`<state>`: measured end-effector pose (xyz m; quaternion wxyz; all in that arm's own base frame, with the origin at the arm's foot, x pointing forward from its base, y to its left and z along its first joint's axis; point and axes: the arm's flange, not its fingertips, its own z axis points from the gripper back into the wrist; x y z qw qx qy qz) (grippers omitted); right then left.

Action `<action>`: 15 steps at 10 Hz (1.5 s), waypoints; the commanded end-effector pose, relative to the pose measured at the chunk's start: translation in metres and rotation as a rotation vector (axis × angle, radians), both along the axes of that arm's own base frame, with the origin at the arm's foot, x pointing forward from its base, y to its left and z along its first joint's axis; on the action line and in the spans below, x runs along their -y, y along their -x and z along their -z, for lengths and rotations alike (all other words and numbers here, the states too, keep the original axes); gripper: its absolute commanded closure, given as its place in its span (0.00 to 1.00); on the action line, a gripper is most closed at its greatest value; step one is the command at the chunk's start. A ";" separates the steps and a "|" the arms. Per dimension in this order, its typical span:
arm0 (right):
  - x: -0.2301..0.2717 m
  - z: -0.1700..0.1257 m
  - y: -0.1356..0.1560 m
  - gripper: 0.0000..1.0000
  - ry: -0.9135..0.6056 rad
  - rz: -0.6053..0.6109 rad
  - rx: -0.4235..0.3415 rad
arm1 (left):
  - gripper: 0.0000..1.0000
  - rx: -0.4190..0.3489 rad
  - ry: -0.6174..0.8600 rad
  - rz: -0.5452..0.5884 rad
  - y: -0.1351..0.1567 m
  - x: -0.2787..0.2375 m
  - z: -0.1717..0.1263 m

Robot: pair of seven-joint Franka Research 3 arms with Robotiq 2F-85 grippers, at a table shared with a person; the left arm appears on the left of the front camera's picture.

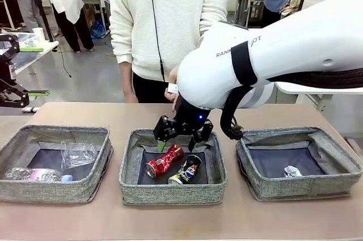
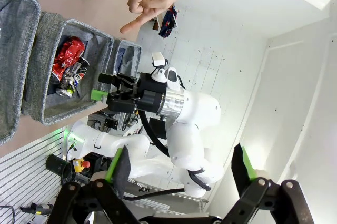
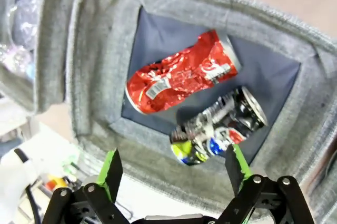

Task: Sort the waste into the appropriate baskets.
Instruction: Place the picked waste into the Fabric basket indicated by the person.

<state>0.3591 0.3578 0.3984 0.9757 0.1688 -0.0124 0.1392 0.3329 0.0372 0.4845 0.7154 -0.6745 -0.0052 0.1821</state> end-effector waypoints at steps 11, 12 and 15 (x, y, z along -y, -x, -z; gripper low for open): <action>0.288 -0.100 0.056 0.00 -1.146 0.292 -0.068 | 0.00 0.017 0.000 0.011 0.001 -0.002 -0.001; 0.299 -0.089 0.062 0.00 -1.120 0.402 -0.059 | 0.00 0.017 0.000 0.011 0.001 -0.002 -0.001; 0.305 -0.125 0.028 0.00 -1.138 0.323 -0.078 | 0.00 0.017 0.000 0.011 0.001 -0.002 -0.001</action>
